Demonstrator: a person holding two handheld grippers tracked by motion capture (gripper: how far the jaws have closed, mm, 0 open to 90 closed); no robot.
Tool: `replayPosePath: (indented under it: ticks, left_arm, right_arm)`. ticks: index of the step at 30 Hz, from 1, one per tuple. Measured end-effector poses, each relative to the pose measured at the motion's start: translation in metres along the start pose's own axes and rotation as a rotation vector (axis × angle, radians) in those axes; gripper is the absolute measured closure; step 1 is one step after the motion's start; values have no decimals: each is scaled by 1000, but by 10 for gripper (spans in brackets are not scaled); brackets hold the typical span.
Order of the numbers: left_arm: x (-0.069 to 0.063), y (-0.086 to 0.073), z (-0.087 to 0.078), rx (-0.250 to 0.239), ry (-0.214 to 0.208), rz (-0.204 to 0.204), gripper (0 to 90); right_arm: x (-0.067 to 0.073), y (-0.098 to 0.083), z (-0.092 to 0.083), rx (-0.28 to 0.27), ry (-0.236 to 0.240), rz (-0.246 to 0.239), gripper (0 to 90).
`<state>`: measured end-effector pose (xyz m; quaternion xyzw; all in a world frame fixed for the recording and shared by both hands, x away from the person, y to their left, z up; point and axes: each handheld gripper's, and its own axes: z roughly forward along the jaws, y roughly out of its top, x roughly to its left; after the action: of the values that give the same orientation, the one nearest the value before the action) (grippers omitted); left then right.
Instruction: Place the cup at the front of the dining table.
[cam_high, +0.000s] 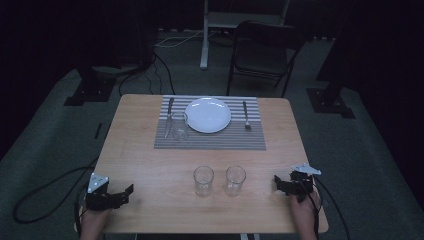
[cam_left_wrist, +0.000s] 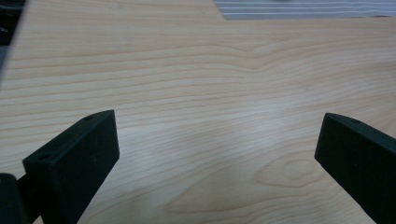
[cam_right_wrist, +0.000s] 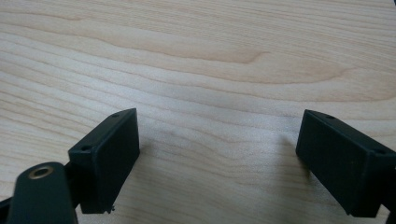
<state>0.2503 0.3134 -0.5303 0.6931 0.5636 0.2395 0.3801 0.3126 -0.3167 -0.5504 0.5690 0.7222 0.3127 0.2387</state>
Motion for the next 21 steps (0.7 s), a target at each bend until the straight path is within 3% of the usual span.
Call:
replayPosePath:
  ticks: [6, 10, 14, 18, 21]
  left_arm:
    - [13, -6, -6, 12, 40, -9, 3]
    - [21, -10, -11, -10, 66, -24, 3]
    - [24, -13, -12, -16, 49, -28, 3]
    - [24, -14, -8, 20, 29, -31, 3]
    - [22, -16, -6, 40, 39, -24, 3]
  right_arm:
    - [0, 0, 0, 0, 0, 0, 132]
    - [0, 0, 0, 0, 0, 0, 132]
    - [0, 0, 0, 0, 0, 0, 132]
    - [0, 0, 0, 0, 0, 0, 132]
    - [0, 0, 0, 0, 0, 0, 132]
